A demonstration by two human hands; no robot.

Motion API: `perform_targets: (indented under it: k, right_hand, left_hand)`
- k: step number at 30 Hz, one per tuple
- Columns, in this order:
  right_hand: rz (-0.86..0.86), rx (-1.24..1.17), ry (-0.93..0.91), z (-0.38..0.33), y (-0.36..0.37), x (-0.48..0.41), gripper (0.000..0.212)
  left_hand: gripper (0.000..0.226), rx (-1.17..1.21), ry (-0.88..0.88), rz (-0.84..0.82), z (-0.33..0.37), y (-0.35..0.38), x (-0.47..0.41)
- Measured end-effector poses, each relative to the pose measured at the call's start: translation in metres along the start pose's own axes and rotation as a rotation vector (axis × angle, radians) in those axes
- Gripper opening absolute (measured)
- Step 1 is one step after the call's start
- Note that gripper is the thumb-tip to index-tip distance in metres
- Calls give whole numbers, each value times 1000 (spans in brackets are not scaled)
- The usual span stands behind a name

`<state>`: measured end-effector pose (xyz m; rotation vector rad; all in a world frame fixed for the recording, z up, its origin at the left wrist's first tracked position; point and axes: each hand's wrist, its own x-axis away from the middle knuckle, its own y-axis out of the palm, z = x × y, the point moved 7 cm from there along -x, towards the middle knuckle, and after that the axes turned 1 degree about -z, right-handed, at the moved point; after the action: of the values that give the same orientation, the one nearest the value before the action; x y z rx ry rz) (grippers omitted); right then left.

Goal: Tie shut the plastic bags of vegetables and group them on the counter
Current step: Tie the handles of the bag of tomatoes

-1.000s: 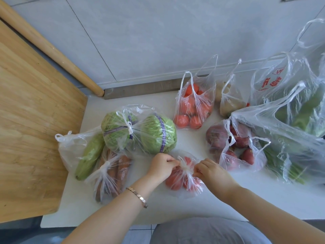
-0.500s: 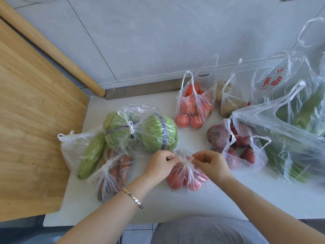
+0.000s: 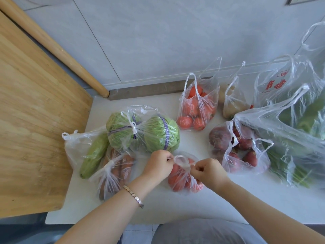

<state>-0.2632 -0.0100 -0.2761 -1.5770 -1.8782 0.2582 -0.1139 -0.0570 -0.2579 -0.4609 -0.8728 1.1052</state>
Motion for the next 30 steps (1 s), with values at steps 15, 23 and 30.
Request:
perform_targets:
  k: [15, 23, 30]
  right_hand:
    - [119, -87, 101, -1, -38, -10, 40]
    - [76, 0, 37, -20, -44, -26, 37]
    - [16, 47, 2, -35, -42, -40, 37]
  left_hand:
    - [28, -553, 316, -345, 42, 45, 6]
    - [27, -615, 209, -420, 4, 4, 8]
    - [37, -673, 37, -398, -36, -36, 10]
